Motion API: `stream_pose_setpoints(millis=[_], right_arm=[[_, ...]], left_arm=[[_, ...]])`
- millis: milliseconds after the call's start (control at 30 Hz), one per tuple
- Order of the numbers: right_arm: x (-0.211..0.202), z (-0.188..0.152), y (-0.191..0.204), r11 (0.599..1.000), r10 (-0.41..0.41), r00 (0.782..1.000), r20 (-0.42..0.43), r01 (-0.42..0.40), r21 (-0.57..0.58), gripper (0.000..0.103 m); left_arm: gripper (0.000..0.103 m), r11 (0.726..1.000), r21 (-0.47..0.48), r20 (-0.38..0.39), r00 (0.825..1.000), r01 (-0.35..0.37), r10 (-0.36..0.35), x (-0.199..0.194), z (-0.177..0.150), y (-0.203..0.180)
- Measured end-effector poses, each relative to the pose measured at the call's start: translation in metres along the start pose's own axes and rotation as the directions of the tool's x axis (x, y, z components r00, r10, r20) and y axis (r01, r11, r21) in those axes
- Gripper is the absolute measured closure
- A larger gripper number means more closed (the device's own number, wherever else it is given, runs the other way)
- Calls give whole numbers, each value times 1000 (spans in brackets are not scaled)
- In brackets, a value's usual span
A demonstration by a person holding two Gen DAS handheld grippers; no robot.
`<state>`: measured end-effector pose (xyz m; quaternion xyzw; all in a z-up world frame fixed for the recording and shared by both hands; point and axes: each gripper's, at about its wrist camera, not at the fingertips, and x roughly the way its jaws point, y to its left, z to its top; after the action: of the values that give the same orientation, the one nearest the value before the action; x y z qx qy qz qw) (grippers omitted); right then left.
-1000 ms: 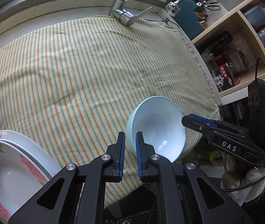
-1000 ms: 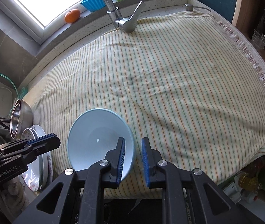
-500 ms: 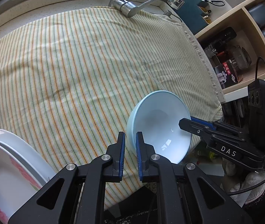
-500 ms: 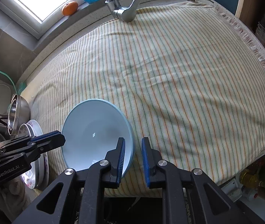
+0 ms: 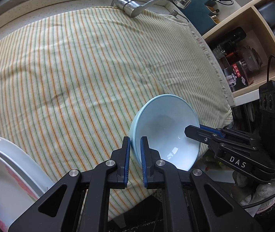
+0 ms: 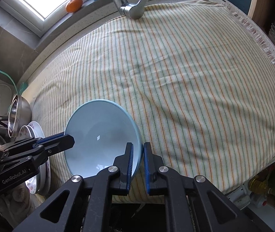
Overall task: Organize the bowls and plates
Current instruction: 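Lift the light blue bowl and carry it over the nested steel bowls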
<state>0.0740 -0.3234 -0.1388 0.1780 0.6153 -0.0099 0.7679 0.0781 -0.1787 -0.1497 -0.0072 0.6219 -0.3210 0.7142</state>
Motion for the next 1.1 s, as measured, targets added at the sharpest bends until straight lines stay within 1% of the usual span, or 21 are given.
stream_pose_setpoints(millis=[233, 633, 833, 1100], right_arm=[[-1, 3, 3, 1000, 2, 1000, 1, -2, 1, 94], [-5, 19, 26, 998, 29, 1000, 4, -29, -51, 94], [-5, 29, 51, 993, 38, 999, 2, -37, -115, 94], [-5, 46, 96, 974, 59, 998, 3, -57, -219, 94]], left_arm=[[94, 1000, -11, 26, 1000, -15, 15, -5, 0, 0], [94, 998, -49, 125, 991, -40, 46, -37, 1, 14], [94, 994, -105, 168, 984, -39, 56, -55, -1, 33], [94, 980, -191, 231, 968, -53, 97, -81, -4, 62]])
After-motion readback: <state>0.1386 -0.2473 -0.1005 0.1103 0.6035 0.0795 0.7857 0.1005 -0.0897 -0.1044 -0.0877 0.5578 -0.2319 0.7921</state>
